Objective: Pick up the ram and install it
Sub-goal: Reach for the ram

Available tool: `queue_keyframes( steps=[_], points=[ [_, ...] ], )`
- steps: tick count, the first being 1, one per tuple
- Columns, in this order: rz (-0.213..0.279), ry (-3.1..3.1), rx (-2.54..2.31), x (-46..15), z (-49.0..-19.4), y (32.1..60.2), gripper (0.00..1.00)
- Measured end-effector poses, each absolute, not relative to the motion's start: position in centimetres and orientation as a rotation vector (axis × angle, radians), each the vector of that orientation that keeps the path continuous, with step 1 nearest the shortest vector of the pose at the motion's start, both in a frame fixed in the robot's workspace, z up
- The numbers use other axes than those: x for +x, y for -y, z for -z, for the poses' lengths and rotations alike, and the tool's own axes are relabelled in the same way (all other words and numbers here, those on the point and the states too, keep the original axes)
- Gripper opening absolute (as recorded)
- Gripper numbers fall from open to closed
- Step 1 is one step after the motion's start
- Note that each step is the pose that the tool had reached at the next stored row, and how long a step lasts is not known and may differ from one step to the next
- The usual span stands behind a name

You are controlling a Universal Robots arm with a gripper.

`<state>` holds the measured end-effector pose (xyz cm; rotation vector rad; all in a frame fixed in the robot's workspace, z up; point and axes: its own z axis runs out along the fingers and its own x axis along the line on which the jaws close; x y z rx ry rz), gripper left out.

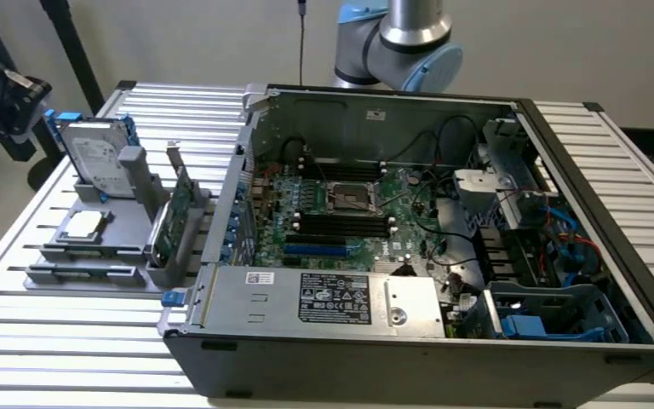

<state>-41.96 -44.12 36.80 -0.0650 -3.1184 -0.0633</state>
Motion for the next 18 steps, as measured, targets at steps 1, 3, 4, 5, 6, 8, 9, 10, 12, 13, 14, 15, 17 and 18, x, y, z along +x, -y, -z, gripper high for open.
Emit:
queue_keyframes(
  steps=[1, 3, 4, 5, 6, 8, 9, 10, 12, 13, 14, 15, 17, 18],
  points=[
    [0.063, 3.118, -0.06, -41.9, -36.8, 44.2, 0.11],
    [0.063, 3.119, -0.049, -41.7, -36.7, 44.4, 0.11],
    [0.063, 3.119, -0.043, -41.6, -36.7, 44.5, 0.11],
    [0.063, 3.119, -0.037, -41.5, -36.6, 44.5, 0.11],
    [0.063, 3.119, -0.031, -41.4, -36.6, 44.6, 0.11],
    [0.063, 3.119, -0.02, -41.2, -36.5, 44.7, 0.11],
    [0.063, 3.118, -0.014, -41.1, -36.5, 44.8, 0.11],
    [0.063, 3.118, -0.009, -41.0, -36.5, 44.9, 0.11],
    [0.062, 3.118, 0.0, -40.8, -36.4, 45.1, 0.11],
    [0.062, 3.118, 0.004, -40.7, -36.3, 45.2, 0.11],
    [0.062, 3.118, 0.009, -40.6, -36.2, 45.2, 0.11],
    [0.062, 3.118, 0.013, -40.5, -36.2, 45.3, 0.11],
    [0.062, 3.118, 0.021, -40.4, -36.0, 45.5, 0.11],
    [0.062, 3.118, 0.025, -40.4, -35.9, 45.7, 0.11]
  ],
)
